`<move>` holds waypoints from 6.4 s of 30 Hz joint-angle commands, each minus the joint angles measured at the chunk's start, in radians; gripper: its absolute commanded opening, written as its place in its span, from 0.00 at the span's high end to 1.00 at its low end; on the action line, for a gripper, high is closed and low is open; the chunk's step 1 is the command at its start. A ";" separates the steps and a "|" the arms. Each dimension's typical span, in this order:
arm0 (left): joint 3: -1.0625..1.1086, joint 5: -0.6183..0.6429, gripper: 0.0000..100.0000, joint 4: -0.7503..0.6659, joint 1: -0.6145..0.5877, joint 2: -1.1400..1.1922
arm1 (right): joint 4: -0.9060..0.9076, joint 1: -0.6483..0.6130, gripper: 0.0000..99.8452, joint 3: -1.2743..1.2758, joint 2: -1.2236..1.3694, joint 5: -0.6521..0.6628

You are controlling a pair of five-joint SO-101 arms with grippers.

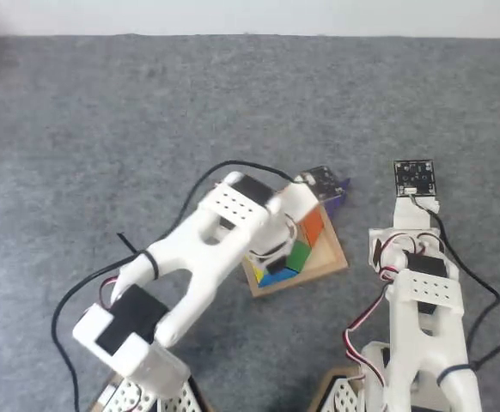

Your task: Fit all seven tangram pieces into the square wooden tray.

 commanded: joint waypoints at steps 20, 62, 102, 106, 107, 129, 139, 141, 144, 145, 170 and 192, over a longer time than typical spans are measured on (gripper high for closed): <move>0.027 -0.021 0.79 -0.060 -0.043 -0.023 | -0.012 -0.007 0.69 -0.009 -0.033 0.000; 0.039 0.028 0.79 -0.057 0.052 -0.009 | -0.012 -0.007 0.69 -0.009 -0.033 0.000; -0.035 0.169 0.79 0.061 -0.005 -0.311 | -0.012 -0.004 0.69 -0.006 -0.033 0.000; 0.053 0.382 0.79 -0.089 -0.164 -0.402 | -0.010 0.001 0.69 -0.006 -0.033 0.005; 0.084 0.396 0.79 -0.149 -0.236 -0.413 | -0.007 0.001 0.69 -0.006 -0.033 0.025; 0.406 0.641 0.79 -0.663 -0.764 -0.423 | 0.157 -0.308 0.69 -0.499 0.564 0.034; 0.400 0.643 0.79 -0.664 -0.763 -0.431 | 0.162 -0.351 0.69 -0.427 0.547 0.020; 0.400 0.643 0.79 -0.664 -0.763 -0.431 | 0.163 -0.337 0.69 -0.427 0.547 0.018; 0.400 0.640 0.79 -0.683 -0.763 -0.430 | 0.165 -0.303 0.69 -0.425 0.550 0.032; 0.401 0.640 0.79 -0.695 -0.763 -0.423 | 0.165 -0.288 0.69 -0.425 0.553 0.046; 0.423 0.643 0.79 -0.749 -0.767 -0.423 | 0.154 -0.255 0.69 -0.428 0.556 0.095; 0.470 0.635 0.79 -0.812 -0.761 -0.420 | 0.163 -0.561 0.69 -0.385 0.453 0.054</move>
